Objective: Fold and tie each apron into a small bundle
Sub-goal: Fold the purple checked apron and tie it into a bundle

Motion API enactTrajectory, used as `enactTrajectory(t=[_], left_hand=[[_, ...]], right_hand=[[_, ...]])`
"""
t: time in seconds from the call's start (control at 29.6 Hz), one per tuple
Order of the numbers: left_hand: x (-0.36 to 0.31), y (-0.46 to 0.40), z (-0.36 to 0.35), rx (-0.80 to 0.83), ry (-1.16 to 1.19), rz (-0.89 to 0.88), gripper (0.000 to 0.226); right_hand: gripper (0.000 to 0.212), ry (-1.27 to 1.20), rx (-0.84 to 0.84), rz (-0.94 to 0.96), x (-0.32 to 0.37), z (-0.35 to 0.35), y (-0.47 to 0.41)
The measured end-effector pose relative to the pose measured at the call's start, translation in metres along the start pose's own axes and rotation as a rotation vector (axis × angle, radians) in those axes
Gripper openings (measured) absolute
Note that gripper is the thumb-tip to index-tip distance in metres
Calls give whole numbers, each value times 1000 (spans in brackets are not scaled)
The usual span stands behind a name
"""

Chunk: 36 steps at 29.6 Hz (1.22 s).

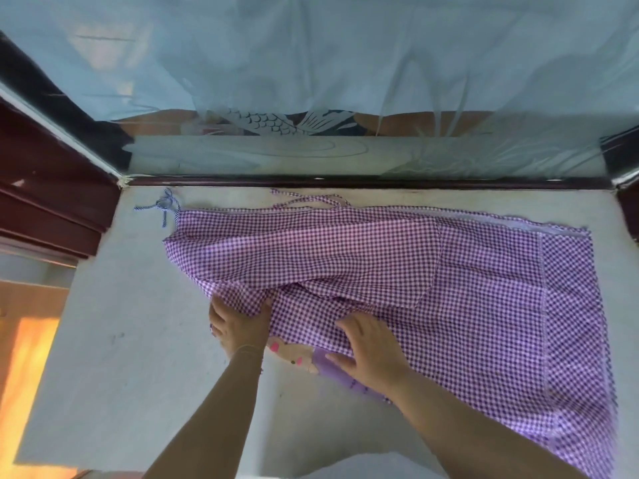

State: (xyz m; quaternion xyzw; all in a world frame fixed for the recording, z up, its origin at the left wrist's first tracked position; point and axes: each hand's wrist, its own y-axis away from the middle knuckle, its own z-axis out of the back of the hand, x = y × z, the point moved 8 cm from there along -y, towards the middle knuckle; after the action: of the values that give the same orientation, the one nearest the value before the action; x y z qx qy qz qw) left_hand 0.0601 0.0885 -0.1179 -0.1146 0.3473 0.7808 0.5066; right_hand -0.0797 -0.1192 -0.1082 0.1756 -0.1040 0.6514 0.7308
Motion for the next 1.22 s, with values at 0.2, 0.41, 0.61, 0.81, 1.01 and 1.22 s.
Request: enactTrajectory(t=[0.2,0.41,0.61,0.81,1.01,1.22], left_hand=[[37,-21,2,258,159,-37,51],[54,-21,-4,369,-430,-307,86],[29,-12,33,185,-29,-264,8],[33,-2,93,49,541,-8,16],[62,-15,115,102,48,54,50],[43,18,105,-74,-451,-321,62]], right_hand=[[93,181,292,-166,-3,-46,29],[36,-88,103,-241,-21,-10,17],[34,-236,67,-370,-42,29,13],[40,-221,-50,-445,-63,63,10],[35,-226,-142,-502,-70,84,14],[27,-377,-147,-384,-42,87,19]])
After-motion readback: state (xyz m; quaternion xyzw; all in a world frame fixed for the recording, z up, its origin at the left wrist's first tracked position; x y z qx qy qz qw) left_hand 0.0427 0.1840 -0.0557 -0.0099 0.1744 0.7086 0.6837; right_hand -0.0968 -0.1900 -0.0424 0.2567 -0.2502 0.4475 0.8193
